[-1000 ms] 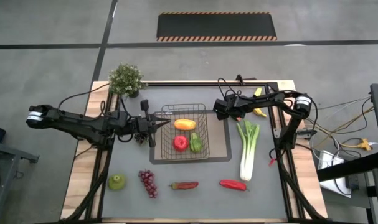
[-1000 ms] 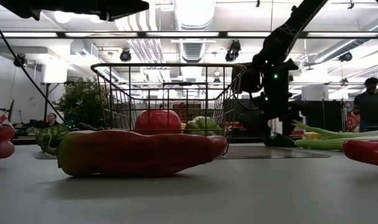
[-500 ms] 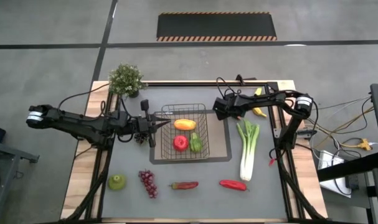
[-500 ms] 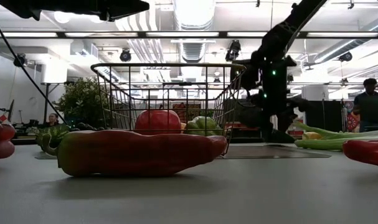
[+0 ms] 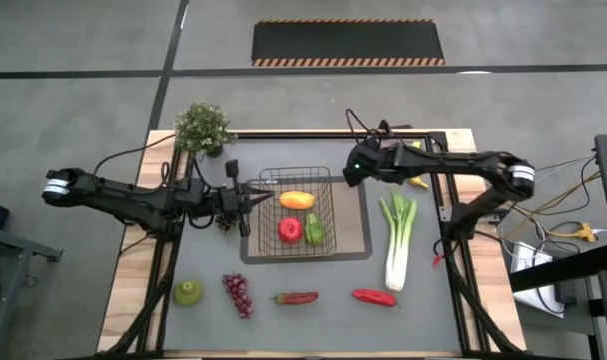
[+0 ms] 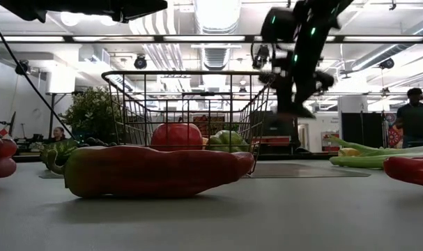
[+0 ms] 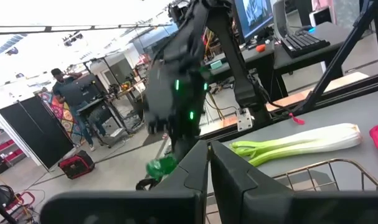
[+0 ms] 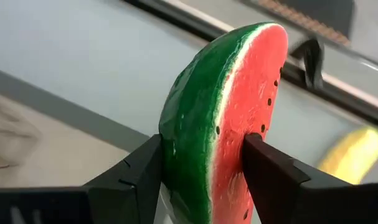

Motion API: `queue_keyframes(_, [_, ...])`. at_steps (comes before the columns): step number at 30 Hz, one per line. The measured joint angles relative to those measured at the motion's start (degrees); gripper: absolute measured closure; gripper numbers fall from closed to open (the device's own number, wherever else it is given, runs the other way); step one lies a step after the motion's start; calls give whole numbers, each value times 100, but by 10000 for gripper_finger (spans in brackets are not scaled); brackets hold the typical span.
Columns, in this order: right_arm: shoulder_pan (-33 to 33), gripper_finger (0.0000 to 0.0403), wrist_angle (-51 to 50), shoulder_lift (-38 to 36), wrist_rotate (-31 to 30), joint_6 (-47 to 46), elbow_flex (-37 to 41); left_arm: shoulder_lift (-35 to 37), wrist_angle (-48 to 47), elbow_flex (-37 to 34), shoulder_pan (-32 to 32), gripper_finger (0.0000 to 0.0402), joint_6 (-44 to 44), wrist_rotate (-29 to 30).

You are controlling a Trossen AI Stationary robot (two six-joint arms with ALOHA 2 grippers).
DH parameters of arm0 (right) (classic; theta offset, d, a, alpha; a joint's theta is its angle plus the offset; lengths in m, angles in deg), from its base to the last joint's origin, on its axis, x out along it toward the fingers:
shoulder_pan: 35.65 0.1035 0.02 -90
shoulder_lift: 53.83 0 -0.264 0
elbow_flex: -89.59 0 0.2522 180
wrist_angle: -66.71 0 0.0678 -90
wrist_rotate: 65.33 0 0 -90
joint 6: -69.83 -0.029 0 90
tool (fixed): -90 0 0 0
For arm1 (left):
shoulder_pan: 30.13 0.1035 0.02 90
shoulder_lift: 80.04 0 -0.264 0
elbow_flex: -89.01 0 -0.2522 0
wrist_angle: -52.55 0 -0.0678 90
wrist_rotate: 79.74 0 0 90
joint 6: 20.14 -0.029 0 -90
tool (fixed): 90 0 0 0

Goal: Build produce basket
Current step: Put the green watermelon into the wire basket

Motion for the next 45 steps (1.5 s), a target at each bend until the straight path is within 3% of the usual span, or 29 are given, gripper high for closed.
queue_keyframes(3, [325,218,196,-443,-91,146,4,0,2,0,0,400,0,0])
queue_keyframes(11, [1513,218,789,-1061,-1051,498,26,0,4,0,0,400,0,0])
queue_keyframes(23, [2307,218,2055,-1089,-992,1525,32,0,4,0,0,400,2,0])
queue_keyframes(30, [2348,218,2934,-1089,-28,2105,75,0,4,0,0,400,2,0])
queue_keyframes(38, [2348,218,3690,-1079,674,2562,215,0,5,0,-1,400,4,-1])
queue_keyframes(45, [2346,218,5249,-1054,1377,2877,862,0,135,0,-9,400,7,-2])
